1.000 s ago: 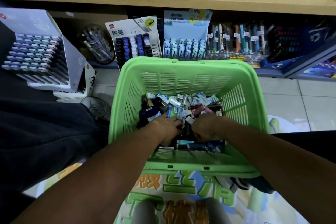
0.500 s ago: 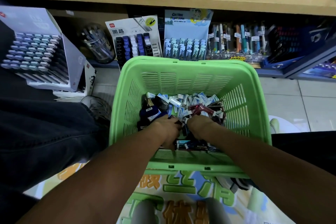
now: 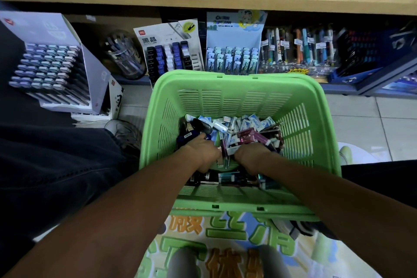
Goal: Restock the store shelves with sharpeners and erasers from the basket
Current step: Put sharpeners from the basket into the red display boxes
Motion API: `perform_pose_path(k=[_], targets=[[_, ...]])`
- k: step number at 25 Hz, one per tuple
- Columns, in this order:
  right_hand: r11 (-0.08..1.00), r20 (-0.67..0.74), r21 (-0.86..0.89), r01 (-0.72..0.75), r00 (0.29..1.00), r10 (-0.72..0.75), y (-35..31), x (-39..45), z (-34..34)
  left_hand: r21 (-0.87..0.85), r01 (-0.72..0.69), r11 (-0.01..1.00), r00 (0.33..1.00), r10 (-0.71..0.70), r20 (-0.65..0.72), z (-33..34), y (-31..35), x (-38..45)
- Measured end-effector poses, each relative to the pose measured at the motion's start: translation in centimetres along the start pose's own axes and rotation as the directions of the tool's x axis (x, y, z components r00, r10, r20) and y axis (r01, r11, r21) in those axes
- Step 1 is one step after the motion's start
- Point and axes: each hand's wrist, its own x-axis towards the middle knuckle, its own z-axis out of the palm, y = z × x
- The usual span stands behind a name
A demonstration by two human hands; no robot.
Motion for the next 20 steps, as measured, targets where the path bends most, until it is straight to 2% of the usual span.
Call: perform_pose_path(k=[2, 4, 7, 9, 11, 14, 17, 20], targets=[[0.974, 0.025, 0.224, 0.007, 1.000, -0.013, 0.2, 0.5, -0.3, -0.063, 0.002, 0.998, 1.000, -0.002, 0.000, -0.1, -0.1, 0.1], [0.943, 0.069, 0.327, 0.056, 0.994, -0.083, -1.0, 0.9, -0.4, -0.103, -0.008, 0.995, 1.000, 0.009, 0.006, -0.1, -0.2, 0.1], [0.980, 0.110, 0.156, 0.120, 0.984, -0.138, -2.3, 1.0, -0.3, -0.083, -0.037, 0.996, 0.999, 0.039, 0.027, 0.1, -0.2, 0.1], [0.995, 0.109, 0.014, 0.101, 0.989, -0.102, -2.1, 0.6, -0.5, -0.051, -0.065, 0.997, 0.997, 0.068, 0.048, 0.1, 0.1, 0.2], [0.997, 0.113, -0.033, 0.072, 0.991, -0.068, -1.8, 0.5, -0.8, -0.048, -0.079, 0.996, 0.993, 0.083, 0.084, 0.2, 0.5, 0.2], [0.995, 0.072, -0.046, 0.085, 0.994, -0.082, -1.5, 0.6, -1.0, -0.064, -0.096, 0.993, 0.984, 0.105, 0.145, 0.3, 1.0, 0.2], [0.990, 0.049, -0.016, 0.137, 0.989, -0.136, -0.9, 0.4, -0.9, -0.170, -0.053, 0.984, 0.983, 0.081, 0.165, 0.5, 1.1, 0.7], [0.981, 0.034, 0.070, 0.180, 0.983, -0.183, -0.6, 0.6, 0.4, -0.191, -0.011, 0.982, 0.981, 0.048, 0.189, 0.6, 1.3, 1.1]])
